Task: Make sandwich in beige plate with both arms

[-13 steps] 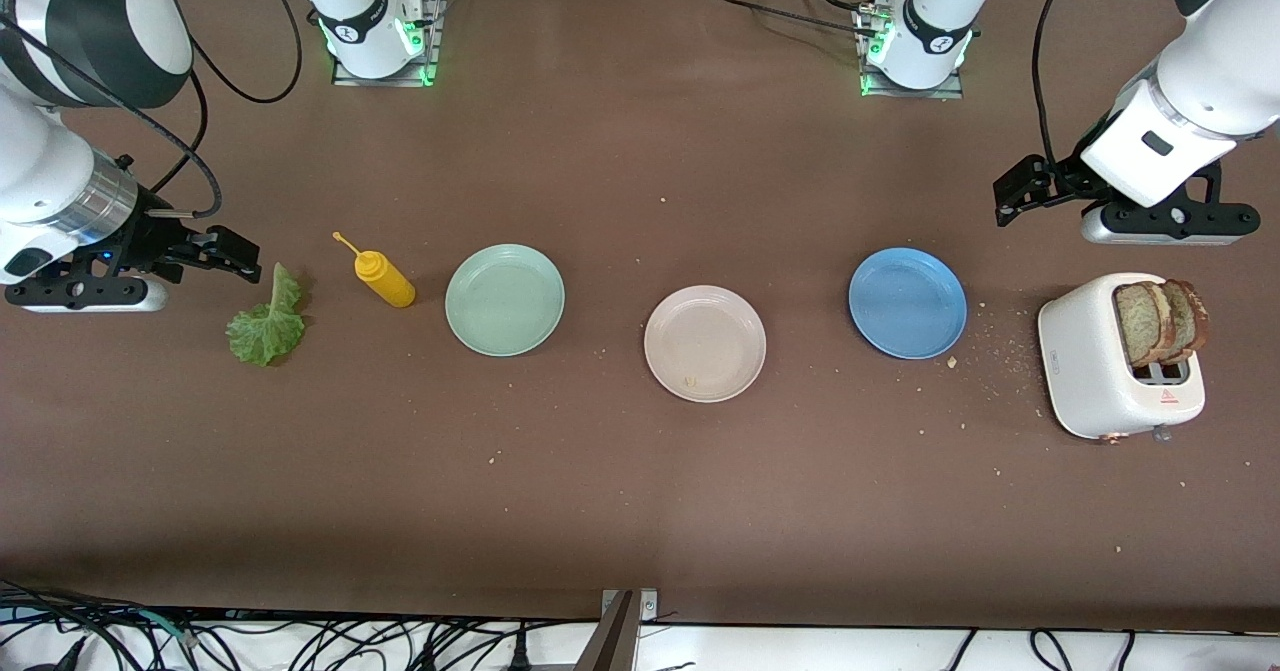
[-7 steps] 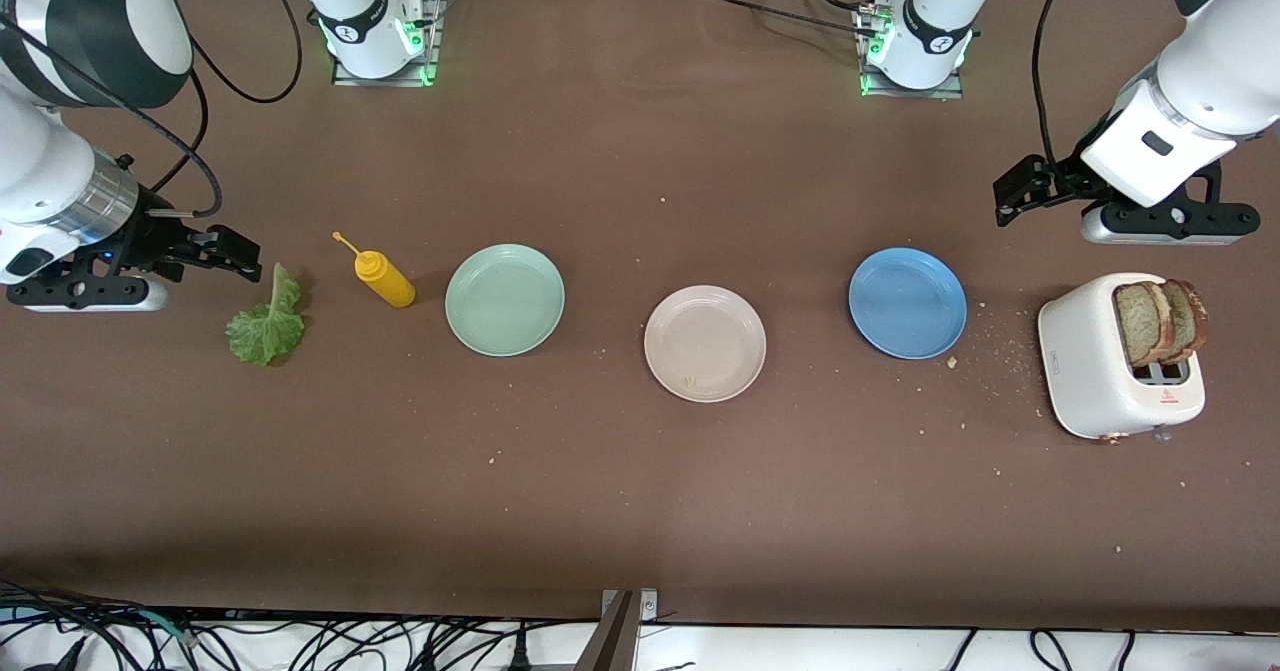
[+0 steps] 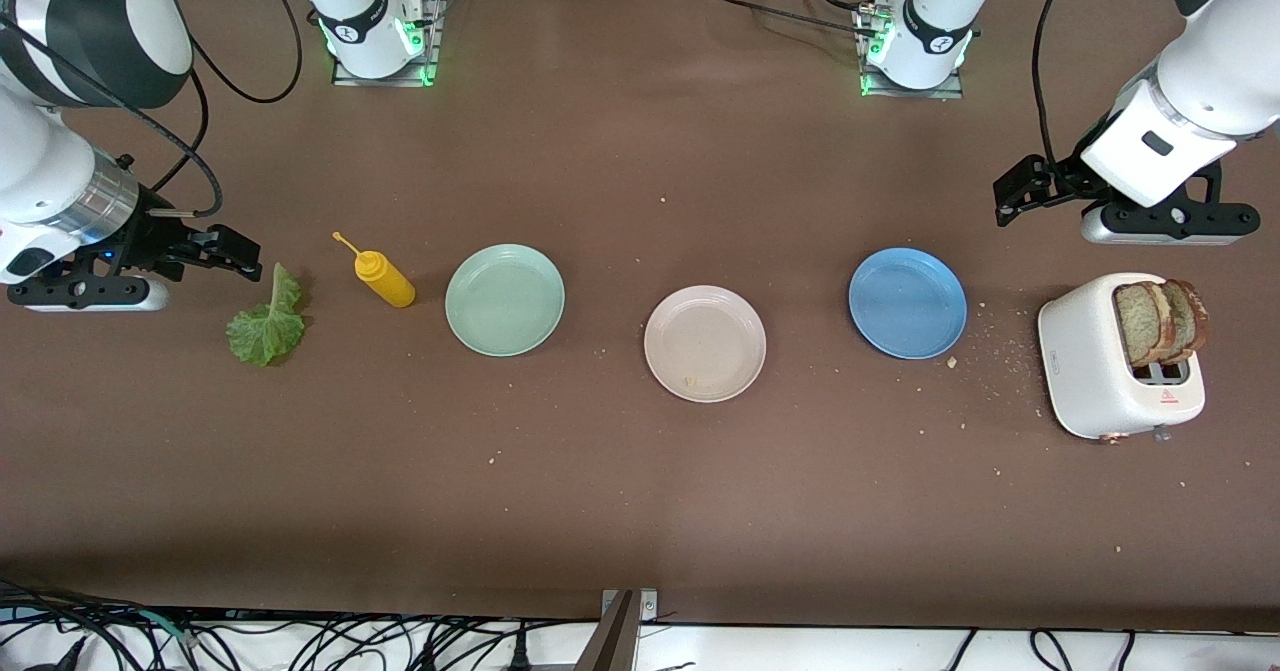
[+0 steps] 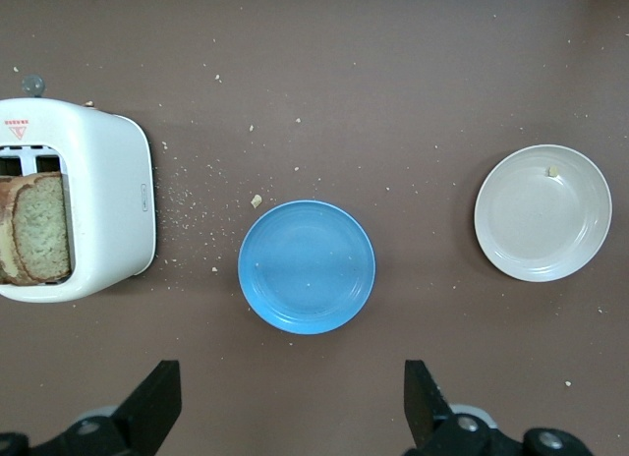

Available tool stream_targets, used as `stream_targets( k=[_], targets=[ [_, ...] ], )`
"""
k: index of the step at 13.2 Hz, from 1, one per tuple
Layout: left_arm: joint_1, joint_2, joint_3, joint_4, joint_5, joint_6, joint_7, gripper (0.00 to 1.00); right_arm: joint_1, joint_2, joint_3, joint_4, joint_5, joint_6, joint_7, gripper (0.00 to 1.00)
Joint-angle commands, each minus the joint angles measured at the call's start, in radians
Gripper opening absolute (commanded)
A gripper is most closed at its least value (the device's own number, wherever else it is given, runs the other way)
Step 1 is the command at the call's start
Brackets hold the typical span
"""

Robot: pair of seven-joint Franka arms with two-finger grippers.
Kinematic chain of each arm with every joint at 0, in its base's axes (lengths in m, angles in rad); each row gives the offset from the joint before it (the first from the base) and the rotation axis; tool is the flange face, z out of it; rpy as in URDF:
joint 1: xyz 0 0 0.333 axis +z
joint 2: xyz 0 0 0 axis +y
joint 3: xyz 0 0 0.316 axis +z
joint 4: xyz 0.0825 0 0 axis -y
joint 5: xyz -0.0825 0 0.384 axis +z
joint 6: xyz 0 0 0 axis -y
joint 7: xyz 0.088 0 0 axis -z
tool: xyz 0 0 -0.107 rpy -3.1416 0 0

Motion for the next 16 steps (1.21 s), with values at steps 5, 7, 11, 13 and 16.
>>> stream_targets(
  k=[5,7,11,13,16],
  targets=[
    [-0.002,0.016,-0.002,0.035,0.011,-0.026,0.011,1.0,-0.002,-0.015,0.005,-0.012,-0.005,-0.007,0.015,1.0],
    [-0.002,0.016,-0.002,0.035,0.011,-0.024,0.008,1.0,-0.002,-0.015,0.005,-0.012,-0.005,-0.007,0.015,1.0],
    [0.004,0.016,0.0,0.041,0.015,-0.026,0.005,1.0,-0.001,-0.015,0.005,-0.012,-0.006,-0.007,0.015,1.0],
    [0.009,0.016,0.001,0.061,0.012,-0.027,0.007,1.0,-0.001,-0.015,0.005,-0.012,-0.005,-0.007,0.015,1.0],
    [0.026,0.015,0.006,0.059,0.008,-0.03,0.008,1.0,-0.001,-0.015,0.005,-0.012,-0.006,-0.007,0.015,1.0]
  ],
)
